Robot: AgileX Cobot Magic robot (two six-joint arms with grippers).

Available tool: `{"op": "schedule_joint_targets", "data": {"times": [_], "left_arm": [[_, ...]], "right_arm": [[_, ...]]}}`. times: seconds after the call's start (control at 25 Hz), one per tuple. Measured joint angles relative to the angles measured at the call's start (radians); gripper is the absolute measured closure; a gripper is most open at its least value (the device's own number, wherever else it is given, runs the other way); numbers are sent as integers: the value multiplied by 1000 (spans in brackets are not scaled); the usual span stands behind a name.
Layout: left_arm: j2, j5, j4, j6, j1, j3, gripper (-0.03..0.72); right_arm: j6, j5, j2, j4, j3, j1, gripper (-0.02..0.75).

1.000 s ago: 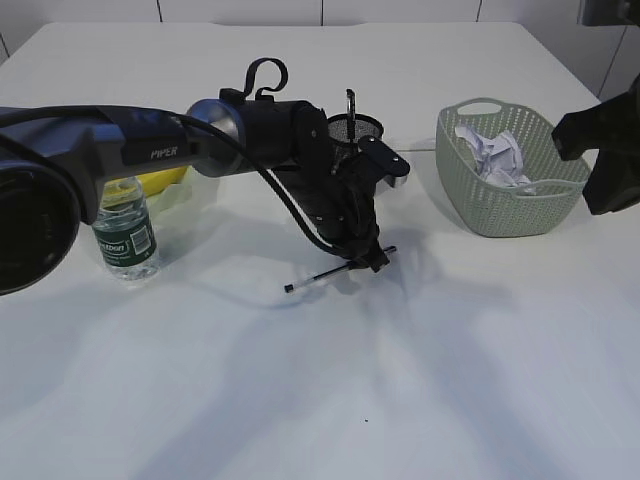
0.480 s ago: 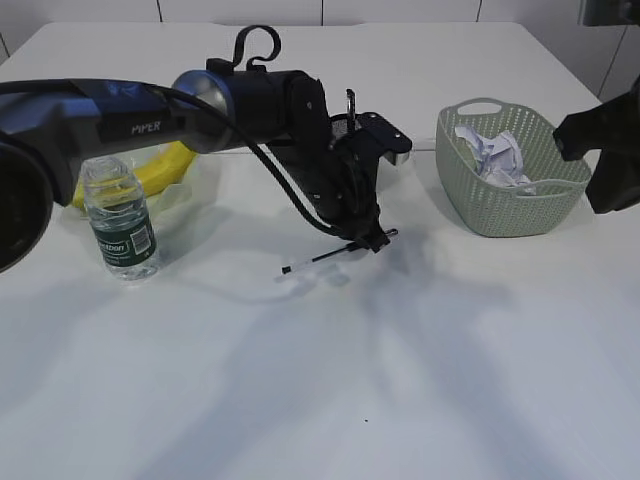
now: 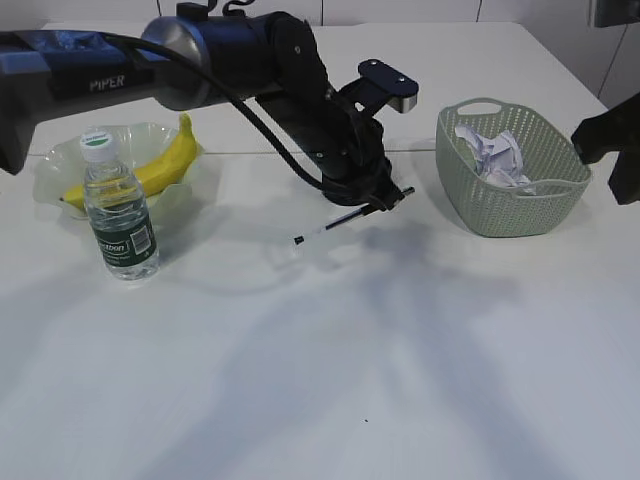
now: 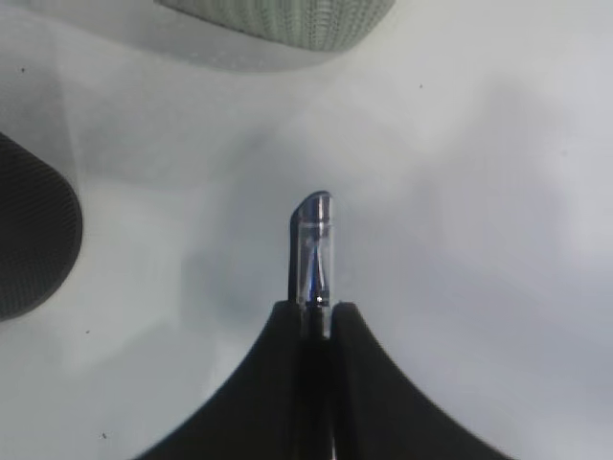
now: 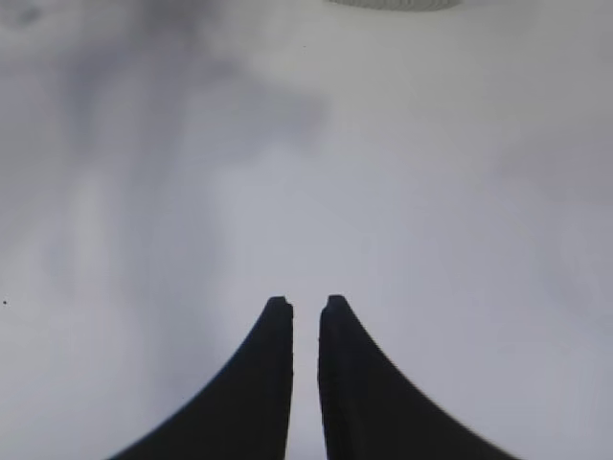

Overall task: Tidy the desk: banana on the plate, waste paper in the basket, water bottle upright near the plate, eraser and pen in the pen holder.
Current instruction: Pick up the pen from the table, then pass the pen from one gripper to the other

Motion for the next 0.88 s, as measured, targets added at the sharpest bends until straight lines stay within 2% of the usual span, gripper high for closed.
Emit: {"op": "schedule_joint_targets", "data": {"times": [0.6,0.88], "left_arm": [[-122,27,-106,0,39,0,657],[-182,29,-170,0,56,0,657]], "right_arm": [[0,4,0,-203,0,0,668],[0,-2,0,-247,0,0,668]]}}
